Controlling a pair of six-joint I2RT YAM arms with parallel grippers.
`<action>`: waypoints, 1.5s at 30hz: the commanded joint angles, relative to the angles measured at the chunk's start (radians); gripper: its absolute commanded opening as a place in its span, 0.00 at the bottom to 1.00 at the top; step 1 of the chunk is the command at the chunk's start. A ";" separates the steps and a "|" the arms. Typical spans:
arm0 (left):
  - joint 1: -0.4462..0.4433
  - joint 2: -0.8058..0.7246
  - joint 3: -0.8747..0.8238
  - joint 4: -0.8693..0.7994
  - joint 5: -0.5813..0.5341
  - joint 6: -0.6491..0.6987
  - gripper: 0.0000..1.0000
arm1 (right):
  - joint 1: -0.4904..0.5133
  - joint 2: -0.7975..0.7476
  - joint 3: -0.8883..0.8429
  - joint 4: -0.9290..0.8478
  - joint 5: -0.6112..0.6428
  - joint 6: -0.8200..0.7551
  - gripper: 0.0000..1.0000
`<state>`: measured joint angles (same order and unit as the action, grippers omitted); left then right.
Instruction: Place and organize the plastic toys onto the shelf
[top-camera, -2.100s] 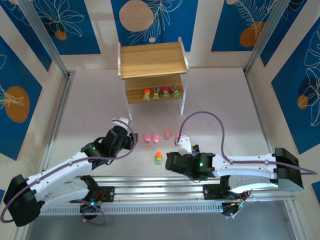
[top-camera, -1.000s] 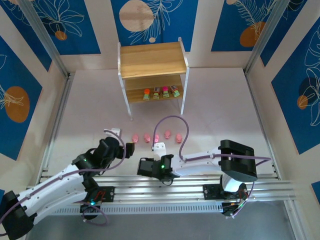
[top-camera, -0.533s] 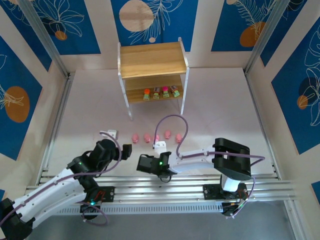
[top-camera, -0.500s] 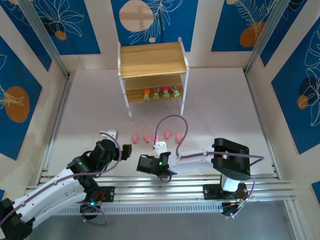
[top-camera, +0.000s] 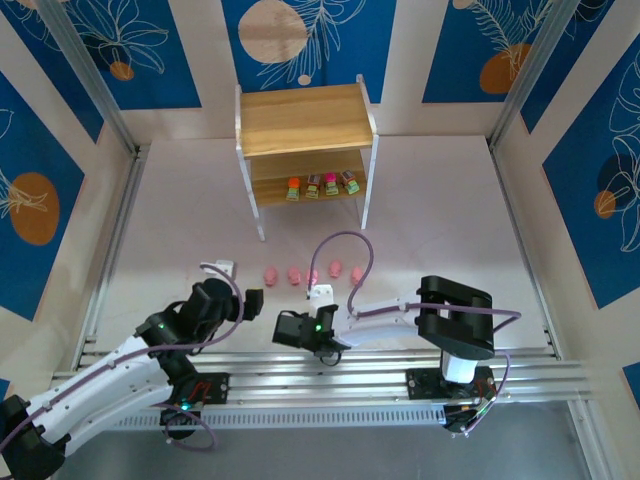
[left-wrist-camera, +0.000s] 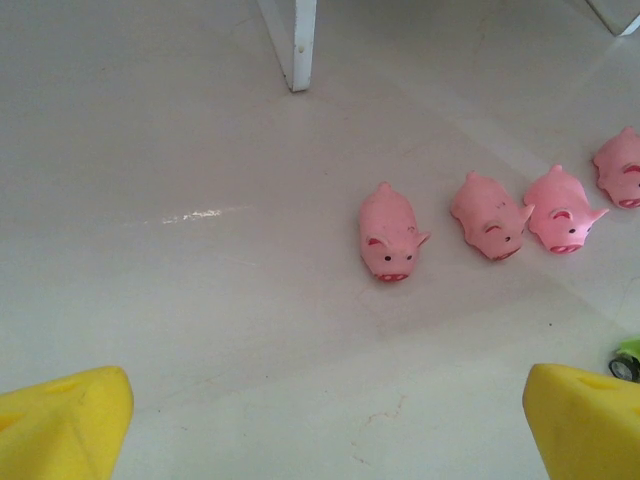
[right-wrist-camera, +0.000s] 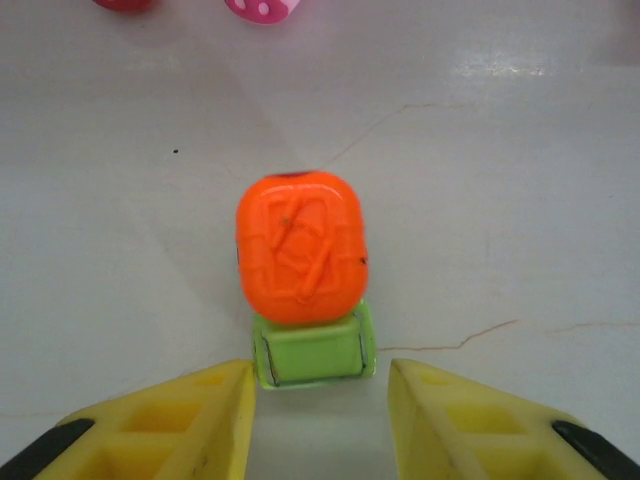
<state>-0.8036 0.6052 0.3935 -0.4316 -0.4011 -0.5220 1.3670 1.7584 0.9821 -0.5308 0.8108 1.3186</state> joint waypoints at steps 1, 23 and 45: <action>-0.003 0.000 -0.010 -0.008 -0.018 -0.004 1.00 | -0.007 0.017 0.018 0.002 0.010 0.007 0.40; -0.002 0.007 -0.007 -0.006 -0.021 -0.005 1.00 | -0.036 0.014 -0.035 0.067 0.000 -0.050 0.47; -0.002 0.015 -0.007 -0.001 -0.021 -0.004 1.00 | -0.046 0.019 -0.056 0.097 -0.004 -0.076 0.38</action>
<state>-0.8036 0.6193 0.3931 -0.4316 -0.4015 -0.5220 1.3251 1.7714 0.9440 -0.4294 0.8062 1.2392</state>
